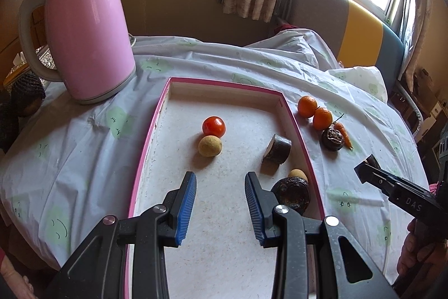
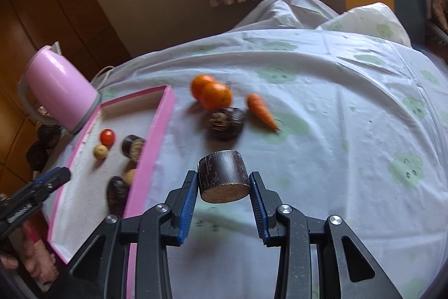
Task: Organize fruits
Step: 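Carry the brown cylinder into the tray and open the right tool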
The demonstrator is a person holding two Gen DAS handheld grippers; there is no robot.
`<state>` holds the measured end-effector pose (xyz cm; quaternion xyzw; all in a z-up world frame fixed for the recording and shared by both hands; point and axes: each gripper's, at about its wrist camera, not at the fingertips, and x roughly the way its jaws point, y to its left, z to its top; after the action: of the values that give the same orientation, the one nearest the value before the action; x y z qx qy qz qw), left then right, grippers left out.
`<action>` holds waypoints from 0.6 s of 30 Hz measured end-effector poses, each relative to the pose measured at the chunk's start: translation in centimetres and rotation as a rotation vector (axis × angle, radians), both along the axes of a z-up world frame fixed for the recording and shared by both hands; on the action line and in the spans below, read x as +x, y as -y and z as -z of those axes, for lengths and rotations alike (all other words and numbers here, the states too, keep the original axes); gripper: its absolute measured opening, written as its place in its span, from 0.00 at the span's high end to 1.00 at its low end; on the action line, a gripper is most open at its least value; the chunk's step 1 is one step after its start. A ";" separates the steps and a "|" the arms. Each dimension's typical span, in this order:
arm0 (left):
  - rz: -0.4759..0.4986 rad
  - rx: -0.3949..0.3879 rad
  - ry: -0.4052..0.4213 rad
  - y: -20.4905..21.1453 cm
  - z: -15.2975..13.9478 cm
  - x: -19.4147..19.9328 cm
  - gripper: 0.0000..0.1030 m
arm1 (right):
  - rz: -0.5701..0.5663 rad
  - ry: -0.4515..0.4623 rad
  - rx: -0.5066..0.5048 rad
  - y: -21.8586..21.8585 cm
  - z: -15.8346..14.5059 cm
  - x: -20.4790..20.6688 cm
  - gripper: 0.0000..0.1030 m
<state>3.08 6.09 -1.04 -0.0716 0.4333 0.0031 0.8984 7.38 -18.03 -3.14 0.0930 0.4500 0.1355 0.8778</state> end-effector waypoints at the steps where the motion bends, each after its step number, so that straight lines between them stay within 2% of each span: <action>1: -0.004 -0.002 -0.001 -0.2 0.1 -0.1 0.65 | -0.020 0.005 0.012 -0.6 -0.4 -0.1 0.64; 4: -0.019 -0.021 -0.014 -1.0 0.5 -0.4 0.65 | -0.092 0.007 0.067 -2.8 -1.4 -0.1 0.64; 8: -0.054 -0.028 -0.022 -2.5 0.9 -0.7 0.65 | -0.186 -0.009 0.085 -6.7 -1.7 0.2 0.64; 14: -0.103 -0.024 -0.006 -4.3 0.8 -1.2 0.65 | -0.294 -0.055 0.049 -12.3 -0.6 1.5 0.64; 18: -0.108 -0.031 0.002 -4.5 0.7 -1.5 0.65 | -0.327 -0.067 -0.002 -14.3 0.2 2.0 0.64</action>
<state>1.61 10.63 -1.72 -0.1087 0.4280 0.0448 0.8961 9.42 -3.69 -3.34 0.0221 0.4882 0.2732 0.8286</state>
